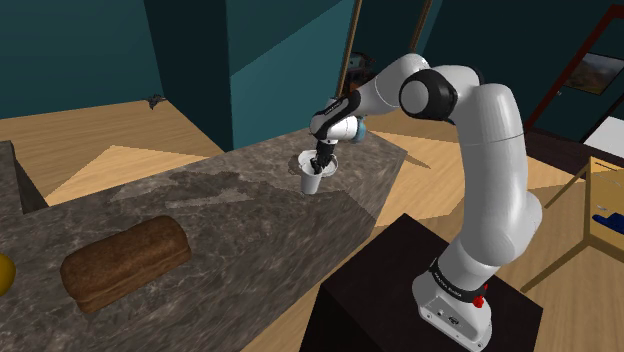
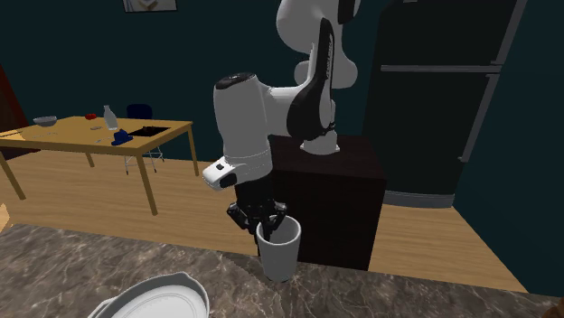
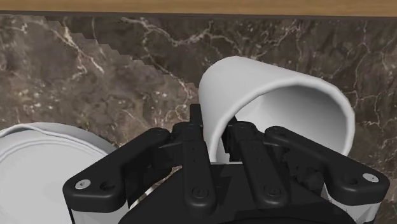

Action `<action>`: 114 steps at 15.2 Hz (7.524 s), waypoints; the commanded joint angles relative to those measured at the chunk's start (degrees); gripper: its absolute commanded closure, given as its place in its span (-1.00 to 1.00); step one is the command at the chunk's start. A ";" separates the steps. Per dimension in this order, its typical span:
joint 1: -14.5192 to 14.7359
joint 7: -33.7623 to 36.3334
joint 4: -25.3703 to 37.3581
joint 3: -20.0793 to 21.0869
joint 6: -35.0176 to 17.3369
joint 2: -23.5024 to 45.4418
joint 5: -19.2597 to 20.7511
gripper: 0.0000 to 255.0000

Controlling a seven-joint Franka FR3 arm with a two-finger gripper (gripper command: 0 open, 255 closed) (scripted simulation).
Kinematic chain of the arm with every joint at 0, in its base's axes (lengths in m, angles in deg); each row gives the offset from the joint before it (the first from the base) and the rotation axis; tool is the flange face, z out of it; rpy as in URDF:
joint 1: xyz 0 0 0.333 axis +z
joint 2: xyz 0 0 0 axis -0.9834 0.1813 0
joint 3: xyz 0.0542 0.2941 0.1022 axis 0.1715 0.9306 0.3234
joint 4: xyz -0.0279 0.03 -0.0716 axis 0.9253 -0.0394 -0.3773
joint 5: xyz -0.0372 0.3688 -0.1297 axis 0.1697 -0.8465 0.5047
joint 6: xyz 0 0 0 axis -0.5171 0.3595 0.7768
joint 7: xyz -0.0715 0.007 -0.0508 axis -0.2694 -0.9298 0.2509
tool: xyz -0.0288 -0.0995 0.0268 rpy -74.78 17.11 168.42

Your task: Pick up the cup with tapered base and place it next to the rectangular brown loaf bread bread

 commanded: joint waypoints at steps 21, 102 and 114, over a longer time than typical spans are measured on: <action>1.41 3.11 0.68 -2.17 11.86 -11.41 3.40 1.00; 35.82 52.41 21.49 10.12 3.01 12.97 11.03 1.00; 35.87 52.21 22.23 10.08 1.52 15.20 10.93 -1.00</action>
